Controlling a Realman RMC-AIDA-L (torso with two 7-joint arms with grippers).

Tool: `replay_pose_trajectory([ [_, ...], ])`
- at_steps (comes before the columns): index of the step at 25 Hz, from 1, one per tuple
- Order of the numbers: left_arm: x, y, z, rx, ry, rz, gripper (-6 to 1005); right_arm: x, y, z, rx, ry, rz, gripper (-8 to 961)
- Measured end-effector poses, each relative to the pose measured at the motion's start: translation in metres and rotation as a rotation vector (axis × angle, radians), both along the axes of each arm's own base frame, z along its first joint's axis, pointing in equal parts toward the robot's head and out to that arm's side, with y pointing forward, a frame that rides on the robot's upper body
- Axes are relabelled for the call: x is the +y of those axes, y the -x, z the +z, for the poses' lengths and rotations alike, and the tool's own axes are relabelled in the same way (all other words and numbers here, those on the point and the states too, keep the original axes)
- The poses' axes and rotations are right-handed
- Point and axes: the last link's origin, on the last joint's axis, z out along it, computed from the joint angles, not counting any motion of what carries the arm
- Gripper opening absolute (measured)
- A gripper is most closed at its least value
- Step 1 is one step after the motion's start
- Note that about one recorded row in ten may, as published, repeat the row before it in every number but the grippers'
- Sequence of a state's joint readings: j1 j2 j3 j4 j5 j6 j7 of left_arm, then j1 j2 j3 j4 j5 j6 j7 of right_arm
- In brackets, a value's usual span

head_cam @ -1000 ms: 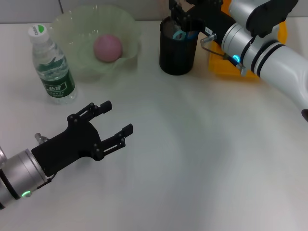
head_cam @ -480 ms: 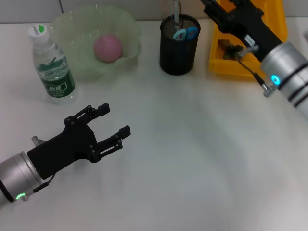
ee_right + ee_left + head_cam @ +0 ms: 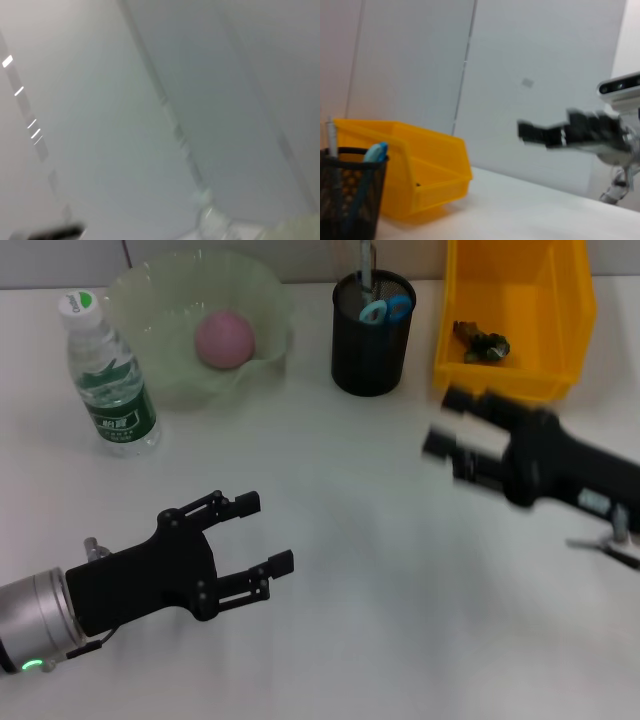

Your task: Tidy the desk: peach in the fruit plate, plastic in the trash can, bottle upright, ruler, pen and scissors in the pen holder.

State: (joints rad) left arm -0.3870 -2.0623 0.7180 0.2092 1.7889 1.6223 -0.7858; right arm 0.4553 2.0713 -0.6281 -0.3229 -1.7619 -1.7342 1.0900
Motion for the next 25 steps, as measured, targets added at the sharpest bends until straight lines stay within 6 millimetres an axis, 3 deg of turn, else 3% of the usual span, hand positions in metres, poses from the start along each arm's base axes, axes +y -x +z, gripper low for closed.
replay_pose_trajectory([
  [11,0.003,-0.012,-0.003,0.033,0.192,-0.058,805,-0.016,-0.017,-0.012,-0.250,0.201,0.105,746],
  [20,0.006,-0.017,-0.007,0.063,0.270,-0.073,805,-0.012,-0.014,-0.013,-0.288,0.206,0.148,744],
  [25,0.002,-0.012,-0.004,0.078,0.283,-0.074,805,-0.005,-0.008,-0.025,-0.341,0.217,0.178,744],
])
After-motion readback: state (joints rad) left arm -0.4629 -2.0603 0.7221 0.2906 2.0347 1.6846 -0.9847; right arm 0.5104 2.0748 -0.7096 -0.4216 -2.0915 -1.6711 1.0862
